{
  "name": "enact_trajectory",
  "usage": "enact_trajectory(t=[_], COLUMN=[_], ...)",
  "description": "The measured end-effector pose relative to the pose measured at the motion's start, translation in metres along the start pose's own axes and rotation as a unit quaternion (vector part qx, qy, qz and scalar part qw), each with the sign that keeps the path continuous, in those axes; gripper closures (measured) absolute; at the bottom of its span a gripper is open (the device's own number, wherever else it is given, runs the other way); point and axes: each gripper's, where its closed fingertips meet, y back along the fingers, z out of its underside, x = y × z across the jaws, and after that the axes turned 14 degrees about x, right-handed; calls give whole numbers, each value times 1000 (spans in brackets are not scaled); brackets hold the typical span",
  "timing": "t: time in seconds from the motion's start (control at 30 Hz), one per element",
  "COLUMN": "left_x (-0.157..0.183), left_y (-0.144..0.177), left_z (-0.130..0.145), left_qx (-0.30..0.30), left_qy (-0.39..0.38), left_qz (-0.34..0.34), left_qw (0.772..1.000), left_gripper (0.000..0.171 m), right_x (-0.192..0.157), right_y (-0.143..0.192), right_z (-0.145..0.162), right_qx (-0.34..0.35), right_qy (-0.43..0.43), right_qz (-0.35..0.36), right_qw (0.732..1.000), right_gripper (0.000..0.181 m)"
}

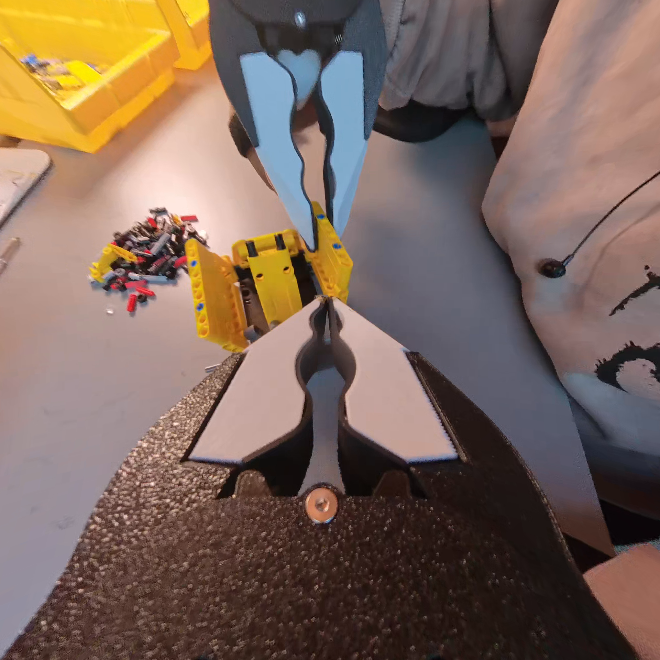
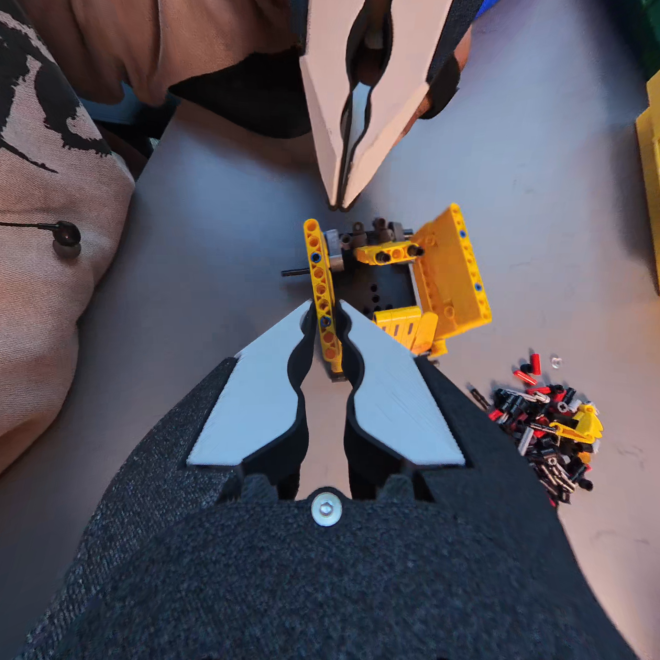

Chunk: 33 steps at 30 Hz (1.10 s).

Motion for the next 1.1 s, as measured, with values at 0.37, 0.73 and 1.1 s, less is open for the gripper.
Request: enact_trajectory(t=[0.37, 0.73, 1.1], left_x=[-30, -33, -26], left_y=[-29, -30, 4], left_z=[-7, 5, 6], left_qx=[2, -13, 11], left_qy=[-48, -31, 16], left_qz=[-101, -96, -50], left_qw=[994, 995, 999], left_gripper=[142, 148, 148], right_x=[-10, 33, 24], right_y=[11, 3, 22], right_z=[-32, -11, 14], right_qx=[73, 75, 2], right_qy=[-4, -67, -50], right_qz=[-26, 63, 35], right_qw=[997, 993, 998], right_gripper=[163, 146, 157])
